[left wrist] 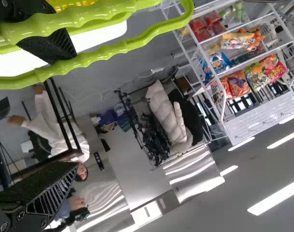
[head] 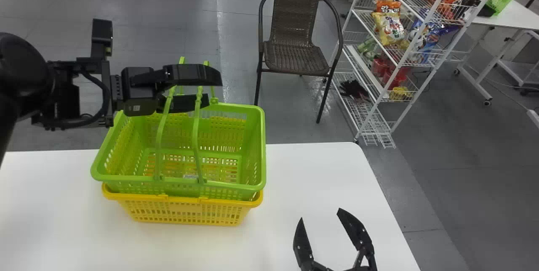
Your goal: Grasp handle with right gripper to insert into left gripper then lift and swing left to center
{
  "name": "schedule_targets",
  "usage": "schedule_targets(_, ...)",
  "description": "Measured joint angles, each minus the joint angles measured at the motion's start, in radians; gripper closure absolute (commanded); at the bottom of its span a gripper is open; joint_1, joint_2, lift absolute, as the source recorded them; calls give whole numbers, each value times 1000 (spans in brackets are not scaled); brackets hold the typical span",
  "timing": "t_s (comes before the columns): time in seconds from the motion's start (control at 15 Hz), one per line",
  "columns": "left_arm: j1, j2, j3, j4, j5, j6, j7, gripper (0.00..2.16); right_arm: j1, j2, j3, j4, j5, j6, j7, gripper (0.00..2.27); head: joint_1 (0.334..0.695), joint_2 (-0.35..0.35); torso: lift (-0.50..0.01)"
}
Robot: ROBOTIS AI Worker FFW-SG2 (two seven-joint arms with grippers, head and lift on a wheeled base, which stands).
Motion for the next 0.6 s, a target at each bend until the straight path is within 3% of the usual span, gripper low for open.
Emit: schedule_targets(0.6, -209, 7, 1, 111, 18, 188, 4, 63, 7, 0, -23, 99, -25, -114, 7, 29, 695, -271, 0)
